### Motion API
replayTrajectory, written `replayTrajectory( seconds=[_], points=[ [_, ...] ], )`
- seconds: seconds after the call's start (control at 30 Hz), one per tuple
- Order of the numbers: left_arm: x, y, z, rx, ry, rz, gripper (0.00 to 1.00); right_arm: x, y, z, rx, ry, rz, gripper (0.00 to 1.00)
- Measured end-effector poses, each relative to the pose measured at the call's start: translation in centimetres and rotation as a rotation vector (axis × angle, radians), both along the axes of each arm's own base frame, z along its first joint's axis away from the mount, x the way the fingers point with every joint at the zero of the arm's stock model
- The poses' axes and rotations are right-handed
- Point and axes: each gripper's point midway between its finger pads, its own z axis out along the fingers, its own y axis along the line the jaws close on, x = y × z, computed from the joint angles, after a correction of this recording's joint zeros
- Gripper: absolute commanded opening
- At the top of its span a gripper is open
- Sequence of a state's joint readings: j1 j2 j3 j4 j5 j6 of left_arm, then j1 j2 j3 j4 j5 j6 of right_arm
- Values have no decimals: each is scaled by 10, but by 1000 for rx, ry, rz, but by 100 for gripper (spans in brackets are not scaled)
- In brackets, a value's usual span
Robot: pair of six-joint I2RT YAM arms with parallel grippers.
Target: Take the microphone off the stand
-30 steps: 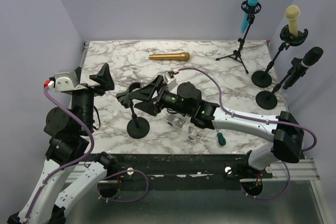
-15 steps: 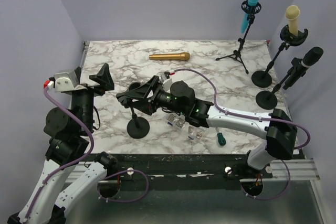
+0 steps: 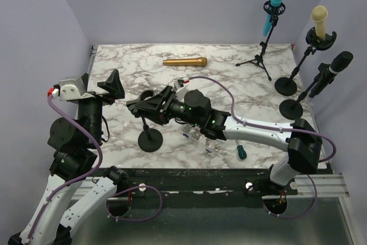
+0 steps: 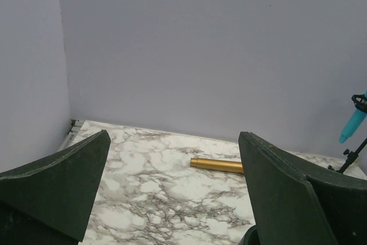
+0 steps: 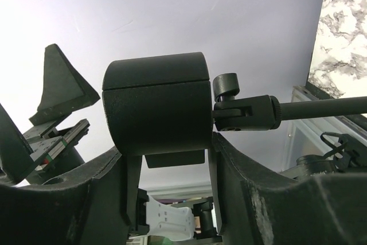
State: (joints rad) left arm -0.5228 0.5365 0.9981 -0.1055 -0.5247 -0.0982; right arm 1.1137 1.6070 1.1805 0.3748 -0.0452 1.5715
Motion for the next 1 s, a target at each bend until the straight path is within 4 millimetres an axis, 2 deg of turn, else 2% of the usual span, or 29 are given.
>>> replayTrajectory(
  seconds=[0.63,1.0],
  points=[
    [0,0,0,0,0,0,98,-1,-10,-6,43,-7,-20,48],
    [3,-1,-3,4,7,1,98,-2,3,-14,3,-56,-15,49]
  ],
)
